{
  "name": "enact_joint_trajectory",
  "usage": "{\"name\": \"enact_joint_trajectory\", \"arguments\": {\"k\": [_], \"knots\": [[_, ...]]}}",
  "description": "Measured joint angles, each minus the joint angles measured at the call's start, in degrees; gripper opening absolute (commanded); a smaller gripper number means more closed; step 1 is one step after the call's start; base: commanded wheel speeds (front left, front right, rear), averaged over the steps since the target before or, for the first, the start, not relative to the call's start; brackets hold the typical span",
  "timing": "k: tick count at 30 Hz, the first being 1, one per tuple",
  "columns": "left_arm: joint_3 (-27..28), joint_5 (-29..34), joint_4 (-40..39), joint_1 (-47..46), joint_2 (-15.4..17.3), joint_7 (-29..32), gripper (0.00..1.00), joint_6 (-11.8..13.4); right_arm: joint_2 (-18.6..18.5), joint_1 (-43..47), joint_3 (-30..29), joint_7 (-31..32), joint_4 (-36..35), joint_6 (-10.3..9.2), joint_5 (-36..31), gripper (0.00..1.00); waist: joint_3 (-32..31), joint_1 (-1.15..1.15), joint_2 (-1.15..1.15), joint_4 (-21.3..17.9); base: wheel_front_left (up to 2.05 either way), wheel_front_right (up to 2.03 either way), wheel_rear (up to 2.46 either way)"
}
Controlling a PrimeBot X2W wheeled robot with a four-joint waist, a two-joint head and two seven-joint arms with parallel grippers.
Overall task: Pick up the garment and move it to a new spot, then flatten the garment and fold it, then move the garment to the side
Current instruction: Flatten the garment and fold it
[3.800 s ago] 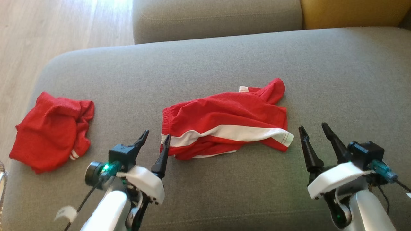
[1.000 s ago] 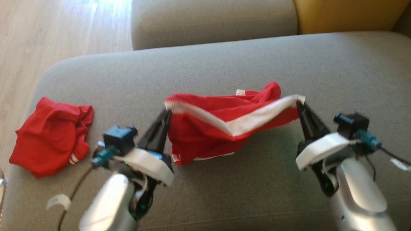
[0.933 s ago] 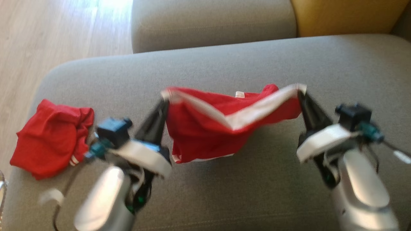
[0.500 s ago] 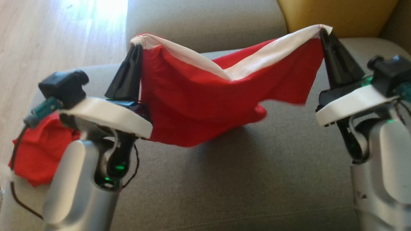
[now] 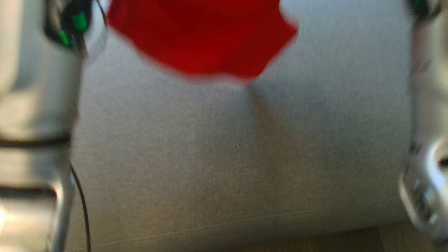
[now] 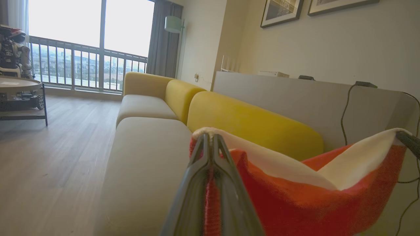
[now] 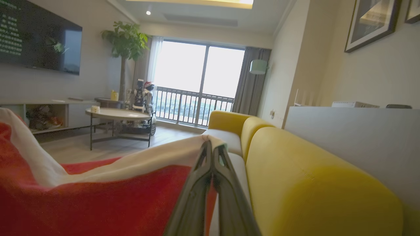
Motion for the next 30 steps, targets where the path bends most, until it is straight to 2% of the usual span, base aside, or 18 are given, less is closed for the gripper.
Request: {"name": "enact_joint_trajectory", "arguments": {"k": [3,5,8,11,14,16,20,25,26,30], "knots": [[1.22,1.93,7.28,-10.23,-0.89,-7.51,0.0,-0.03,-0.14,-10.51,-5.43,-8.96,5.87,0.0,-2.36,0.0,4.37,0.0,0.0,-0.6,0.0,0.0,0.0],[1.71,2.37,11.15,-16.1,-1.9,-12.74,0.0,-1.4,-0.51,-15.98,-8.16,-14.55,8.83,0.0,-4.01,0.0,7.07,0.0,0.0,-0.95,0.0,0.0,0.0],[1.86,3.35,16.33,-21.57,-3.21,-19.52,0.0,-2.45,-0.52,-19.33,-10.34,-17.14,11.35,0.0,-4.47,0.0,10.51,0.0,0.0,-1.43,0.0,0.0,0.0],[0.59,4.61,21.64,-22.57,-3.57,-22.47,0.0,-3.94,-0.56,-18.05,-9.0,-17.26,11.83,0.0,-3.88,0.0,13.19,0.0,0.0,-1.66,0.0,0.0,0.0],[-1.41,5.61,26.5,-20.82,-3.72,-23.69,0.0,-5.06,-0.54,-13.35,-5.92,-17.28,14.05,0.0,-1.6,0.0,15.08,0.0,0.0,-1.76,0.0,0.0,0.0],[-3.16,5.84,30.51,-16.57,-4.21,-23.9,0.0,-5.58,-0.49,-6.79,-1.71,-17.25,19.81,0.0,0.56,0.0,15.77,-0.01,0.0,-1.46,0.0,0.0,0.0],[-6.41,6.89,35.5,-9.77,-4.21,-24.31,0.0,-6.19,-0.49,-1.57,4.28,-17.24,27.53,0.0,3.01,0.0,14.87,-0.03,0.0,-0.96,0.0,0.0,0.0],[-10.57,8.02,37.96,-2.42,-4.14,-24.38,0.0,-6.55,-0.48,1.14,9.94,-17.23,36.09,0.0,4.87,0.0,11.9,-0.03,0.0,-0.23,0.0,0.0,0.0],[-10.57,8.02,37.96,-2.42,-4.14,-24.38,0.0,-6.55,-0.48,1.14,9.94,-17.23,36.09,0.0,4.87,0.0,11.9,-0.03,0.0,-0.23,0.0,0.0,0.0],[-16.03,9.88,38.01,4.34,-3.91,-24.38,0.0,-6.56,-0.48,4.86,13.4,-16.52,41.3,0.0,3.87,0.0,8.45,-0.03,0.0,0.34,0.0,0.0,0.0]]}}
